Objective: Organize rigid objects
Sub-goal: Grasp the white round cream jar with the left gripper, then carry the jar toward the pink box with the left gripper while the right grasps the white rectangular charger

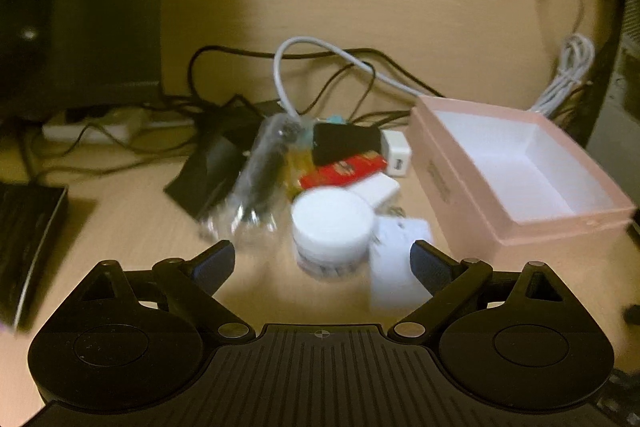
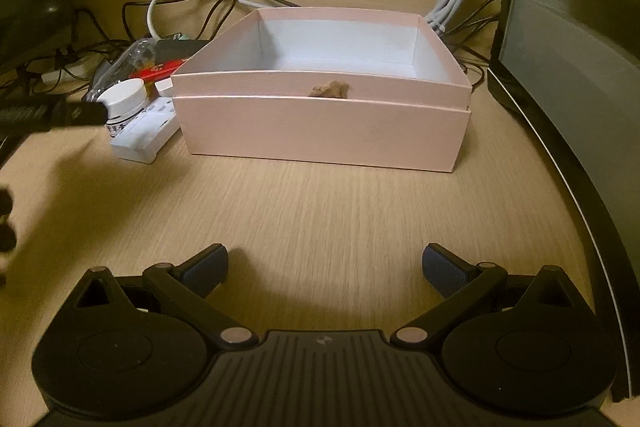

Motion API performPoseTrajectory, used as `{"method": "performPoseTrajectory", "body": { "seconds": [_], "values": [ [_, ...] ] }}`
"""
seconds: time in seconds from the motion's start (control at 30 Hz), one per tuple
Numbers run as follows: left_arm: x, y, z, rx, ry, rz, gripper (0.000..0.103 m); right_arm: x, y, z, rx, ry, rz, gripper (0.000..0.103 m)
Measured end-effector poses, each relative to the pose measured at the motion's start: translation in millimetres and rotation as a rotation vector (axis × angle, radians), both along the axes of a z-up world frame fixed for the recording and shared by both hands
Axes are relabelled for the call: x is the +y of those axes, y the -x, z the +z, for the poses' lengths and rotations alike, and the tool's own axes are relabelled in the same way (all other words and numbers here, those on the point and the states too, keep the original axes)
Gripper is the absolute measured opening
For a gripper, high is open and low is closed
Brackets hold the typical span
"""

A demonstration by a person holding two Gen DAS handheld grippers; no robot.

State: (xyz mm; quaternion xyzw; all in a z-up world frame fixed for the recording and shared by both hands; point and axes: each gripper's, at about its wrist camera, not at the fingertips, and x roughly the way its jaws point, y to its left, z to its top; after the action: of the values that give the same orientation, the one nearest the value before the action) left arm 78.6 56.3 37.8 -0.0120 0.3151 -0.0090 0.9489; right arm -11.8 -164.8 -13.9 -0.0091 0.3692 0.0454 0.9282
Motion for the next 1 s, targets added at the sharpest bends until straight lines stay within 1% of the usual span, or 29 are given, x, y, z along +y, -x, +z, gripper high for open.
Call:
{"method": "performPoseTrajectory", "body": {
  "seconds": [0.07,0.2,0.23,0.27,0.33,0.37,0.4,0.43,0.5,0.57,0.6,0.63,0.67,0.73,0.83,0.9,1.0],
  "values": [
    [-1.6,-13.7,-3.5,0.020,-0.023,-0.006,0.098,-0.6,-0.1,0.8,0.004,0.002,0.004,0.103],
    [-4.7,-32.8,-13.2,0.053,-0.005,-0.021,0.098,-2.7,1.1,0.3,0.001,0.009,0.033,0.103],
    [-5.0,-35.0,-15.5,0.055,-0.001,-0.025,0.095,-3.5,1.6,0.1,-0.002,0.007,0.039,0.103],
    [-5.0,-37.4,-18.0,0.057,0.006,-0.031,0.086,-3.7,1.6,0.3,-0.001,0.010,0.044,0.103],
    [-4.4,-36.7,-20.1,0.060,0.035,-0.042,0.074,-1.8,2.1,0.9,0.004,0.017,0.054,0.103],
    [-3.5,-34.3,-20.0,0.052,0.052,-0.043,0.065,1.2,2.8,1.8,0.010,0.025,0.072,0.103],
    [-2.8,-31.6,-19.3,0.040,0.049,-0.027,0.060,6.1,3.9,3.3,0.009,0.043,0.092,0.102],
    [-1.7,-29.9,-18.3,0.036,0.051,-0.021,0.060,13.1,6.6,6.1,-0.009,0.062,0.115,0.102],
    [4.6,-25.0,-15.4,0.044,0.074,-0.008,0.060,28.6,12.6,13.1,-0.078,0.083,0.156,0.102],
    [15.3,-14.5,-9.9,0.042,0.093,0.003,0.060,47.4,12.3,19.8,-0.137,0.078,0.188,0.102],
    [21.7,-7.9,-6.7,0.038,0.101,0.008,0.060,56.0,8.8,21.6,-0.143,0.070,0.196,0.102],
    [29.0,0.4,-3.3,0.034,0.111,0.015,0.060,66.4,3.3,22.2,-0.136,0.057,0.204,0.101],
    [37.0,10.6,0.4,0.030,0.120,0.025,0.060,76.7,-3.0,21.5,-0.121,0.043,0.211,0.096],
    [51.4,33.0,7.0,0.027,0.122,0.048,0.060,97.3,-16.3,17.3,-0.097,0.013,0.222,0.090],
    [72.0,71.5,13.0,0.025,0.149,0.082,0.060,122.4,-35.4,8.6,-0.060,-0.017,0.204,0.089],
    [84.4,92.7,12.4,0.041,0.169,0.112,0.060,134.3,-45.8,3.5,-0.041,-0.040,0.181,0.089],
    [99.0,109.0,8.4,0.071,0.199,0.158,0.060,151.2,-59.2,-6.7,-0.037,-0.057,0.132,0.089]
  ]
}}
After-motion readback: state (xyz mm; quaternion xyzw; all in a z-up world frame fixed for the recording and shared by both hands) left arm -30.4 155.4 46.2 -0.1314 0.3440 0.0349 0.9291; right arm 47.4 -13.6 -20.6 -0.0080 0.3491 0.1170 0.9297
